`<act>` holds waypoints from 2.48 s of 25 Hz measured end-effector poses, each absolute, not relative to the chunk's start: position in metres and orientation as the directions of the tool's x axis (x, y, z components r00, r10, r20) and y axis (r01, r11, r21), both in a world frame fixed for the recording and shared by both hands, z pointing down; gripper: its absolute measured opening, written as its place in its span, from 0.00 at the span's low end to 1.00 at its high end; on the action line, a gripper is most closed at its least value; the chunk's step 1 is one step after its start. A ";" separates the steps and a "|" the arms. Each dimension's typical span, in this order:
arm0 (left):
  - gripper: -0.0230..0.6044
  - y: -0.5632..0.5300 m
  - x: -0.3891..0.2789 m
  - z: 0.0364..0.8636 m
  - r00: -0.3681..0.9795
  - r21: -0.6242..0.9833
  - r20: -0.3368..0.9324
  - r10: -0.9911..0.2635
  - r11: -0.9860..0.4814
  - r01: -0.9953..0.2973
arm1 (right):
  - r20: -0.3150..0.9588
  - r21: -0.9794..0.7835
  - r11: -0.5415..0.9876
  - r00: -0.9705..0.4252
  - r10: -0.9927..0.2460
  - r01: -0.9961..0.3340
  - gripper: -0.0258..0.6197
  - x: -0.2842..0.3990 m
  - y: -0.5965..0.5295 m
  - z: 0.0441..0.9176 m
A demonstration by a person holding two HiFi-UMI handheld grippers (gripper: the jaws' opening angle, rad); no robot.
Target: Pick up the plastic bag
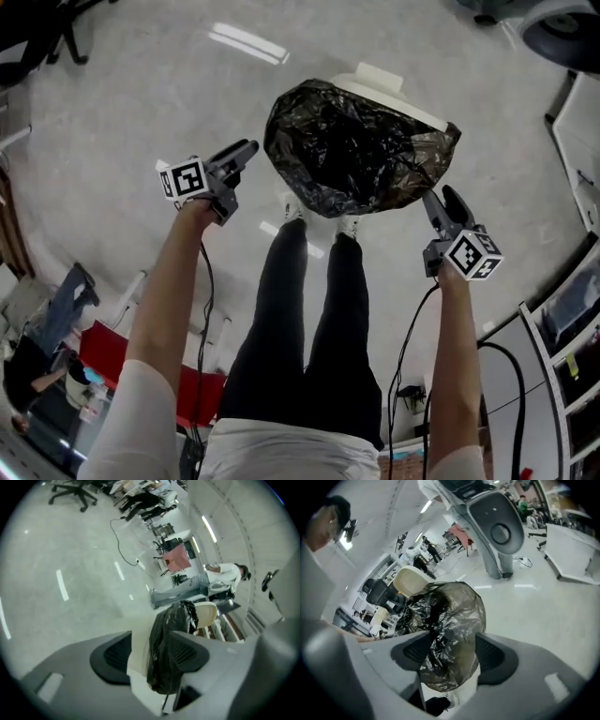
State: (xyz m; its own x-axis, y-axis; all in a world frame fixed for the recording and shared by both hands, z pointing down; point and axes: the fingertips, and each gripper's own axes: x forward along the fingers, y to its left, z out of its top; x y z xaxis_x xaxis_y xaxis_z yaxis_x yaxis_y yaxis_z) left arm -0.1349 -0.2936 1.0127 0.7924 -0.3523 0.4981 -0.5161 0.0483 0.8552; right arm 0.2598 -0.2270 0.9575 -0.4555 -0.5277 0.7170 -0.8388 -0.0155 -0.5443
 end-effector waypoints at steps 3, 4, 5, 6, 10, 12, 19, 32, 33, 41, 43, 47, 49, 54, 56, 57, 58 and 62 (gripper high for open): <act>0.48 -0.291 -0.122 1.033 0.839 0.908 0.415 -0.352 0.106 -0.404 | 0.698 -0.607 -0.110 -0.462 -0.546 -0.787 0.61 0.266 -0.231 0.988; 0.51 -0.294 -0.115 1.033 0.856 0.929 0.370 -0.362 0.113 -0.353 | 0.688 -0.628 -0.123 -0.475 -0.549 -0.768 0.63 0.265 -0.232 0.994; 0.52 -0.297 -0.107 1.030 0.874 0.948 0.319 -0.367 0.103 -0.302 | 0.674 -0.653 -0.126 -0.496 -0.548 -0.747 0.63 0.263 -0.234 0.998; 0.52 -0.299 -0.097 1.025 0.892 0.962 0.272 -0.362 0.086 -0.259 | 0.654 -0.681 -0.121 -0.525 -0.544 -0.722 0.64 0.257 -0.235 0.998; 0.46 -0.301 -0.066 1.011 0.925 0.966 0.254 -0.284 0.021 -0.259 | 0.579 -0.763 -0.058 -0.642 -0.502 -0.643 0.62 0.231 -0.236 0.987; 0.26 -0.302 -0.057 1.019 0.916 0.955 0.290 -0.279 0.017 -0.297 | 0.596 -0.743 -0.031 -0.640 -0.485 -0.668 0.45 0.227 -0.237 0.992; 0.05 -0.286 -0.061 1.011 0.856 0.898 0.417 -0.305 -0.008 -0.441 | 0.629 -0.707 -0.034 -0.606 -0.487 -0.706 0.05 0.231 -0.230 0.983; 0.05 -0.271 -0.075 0.848 0.734 0.803 0.499 -0.460 -0.072 -0.591 | 0.667 -0.607 0.117 -0.583 -0.463 -0.786 0.04 0.229 -0.227 0.836; 0.05 -0.267 -0.073 0.833 0.733 0.803 0.498 -0.463 -0.074 -0.592 | 0.676 -0.600 0.117 -0.579 -0.457 -0.792 0.04 0.227 -0.224 0.825; 0.05 -0.230 -0.057 0.703 0.727 0.781 0.478 -0.493 -0.140 -0.609 | 0.694 -0.531 0.217 -0.567 -0.444 -0.819 0.04 0.224 -0.198 0.715; 0.05 -0.224 -0.057 0.676 0.721 0.773 0.470 -0.508 -0.158 -0.615 | 0.690 -0.511 0.251 -0.567 -0.451 -0.822 0.04 0.224 -0.196 0.692; 0.05 -0.200 -0.057 0.632 0.703 0.750 0.473 -0.531 -0.175 -0.637 | 0.672 -0.503 0.278 -0.572 -0.470 -0.819 0.04 0.233 -0.177 0.651; 0.05 -0.189 -0.057 0.613 0.693 0.740 0.471 -0.546 -0.183 -0.647 | 0.661 -0.502 0.290 -0.577 -0.479 -0.815 0.04 0.240 -0.166 0.632; 0.05 -0.168 -0.071 0.573 0.666 0.712 0.454 -0.592 -0.209 -0.671 | 0.624 -0.480 0.350 -0.594 -0.508 -0.804 0.04 0.237 -0.150 0.591; 0.05 -0.161 -0.074 0.555 0.663 0.705 0.434 -0.610 -0.228 -0.672 | 0.608 -0.469 0.368 -0.595 -0.525 -0.803 0.04 0.236 -0.147 0.572; 0.05 -0.158 -0.075 0.545 0.663 0.701 0.423 -0.618 -0.240 -0.671 | 0.601 -0.462 0.375 -0.594 -0.535 -0.804 0.04 0.235 -0.145 0.562; 0.05 -0.153 -0.076 0.535 0.665 0.697 0.413 -0.622 -0.255 -0.671 | 0.593 -0.454 0.381 -0.592 -0.545 -0.806 0.04 0.233 -0.142 0.552; 0.05 -0.131 -0.086 0.493 0.689 0.684 0.363 -0.627 -0.322 -0.654 | 0.546 -0.427 0.384 -0.572 -0.613 -0.819 0.04 0.225 -0.122 0.506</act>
State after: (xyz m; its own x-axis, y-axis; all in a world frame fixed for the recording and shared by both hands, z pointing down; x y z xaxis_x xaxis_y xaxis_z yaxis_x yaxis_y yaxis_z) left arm -0.0862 -0.1308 0.4930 0.6888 -0.6273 0.3634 -0.6545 -0.3224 0.6839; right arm 0.2250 -0.1220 0.5057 -0.5718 -0.6125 0.5458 -0.8188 0.3839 -0.4269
